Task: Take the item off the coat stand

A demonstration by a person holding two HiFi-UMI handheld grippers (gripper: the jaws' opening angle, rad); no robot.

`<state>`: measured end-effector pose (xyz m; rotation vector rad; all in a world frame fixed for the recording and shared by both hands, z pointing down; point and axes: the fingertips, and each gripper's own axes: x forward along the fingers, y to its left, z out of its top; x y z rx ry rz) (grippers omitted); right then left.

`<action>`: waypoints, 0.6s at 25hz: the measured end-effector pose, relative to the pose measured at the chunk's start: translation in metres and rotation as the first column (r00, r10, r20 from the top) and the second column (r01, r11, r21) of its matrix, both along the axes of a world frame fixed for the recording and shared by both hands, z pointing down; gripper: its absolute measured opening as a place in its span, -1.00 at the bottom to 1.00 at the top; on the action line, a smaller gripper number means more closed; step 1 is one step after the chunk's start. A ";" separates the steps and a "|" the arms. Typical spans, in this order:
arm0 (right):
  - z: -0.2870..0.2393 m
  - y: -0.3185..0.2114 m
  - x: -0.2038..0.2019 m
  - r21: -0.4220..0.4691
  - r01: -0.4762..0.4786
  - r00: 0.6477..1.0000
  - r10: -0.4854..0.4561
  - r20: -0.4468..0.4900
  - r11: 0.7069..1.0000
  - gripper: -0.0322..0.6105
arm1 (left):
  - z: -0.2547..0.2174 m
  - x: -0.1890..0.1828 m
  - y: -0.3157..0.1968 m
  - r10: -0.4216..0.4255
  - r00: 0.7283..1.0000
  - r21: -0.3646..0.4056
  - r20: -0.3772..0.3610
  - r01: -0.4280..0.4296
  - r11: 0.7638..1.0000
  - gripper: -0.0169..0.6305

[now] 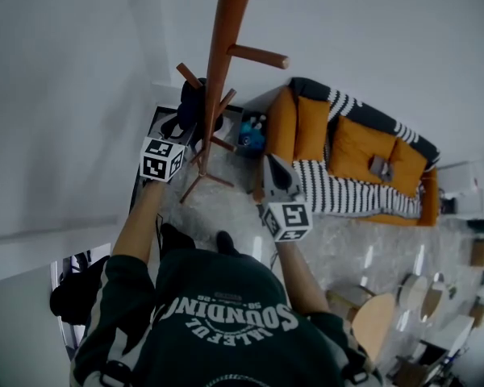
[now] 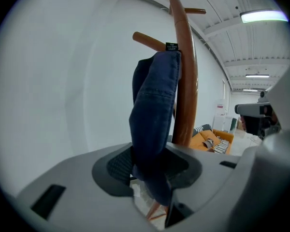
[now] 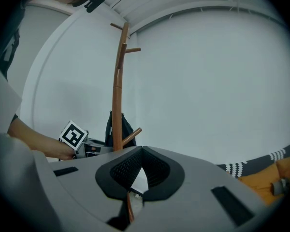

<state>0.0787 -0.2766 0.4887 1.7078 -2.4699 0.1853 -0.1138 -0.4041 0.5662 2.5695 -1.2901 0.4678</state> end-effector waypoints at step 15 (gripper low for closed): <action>0.005 -0.002 0.007 -0.030 0.010 1.000 -0.010 -0.011 0.999 -0.90 | -0.022 -0.020 -0.002 -0.117 0.993 0.073 -0.021 0.118 0.990 -0.83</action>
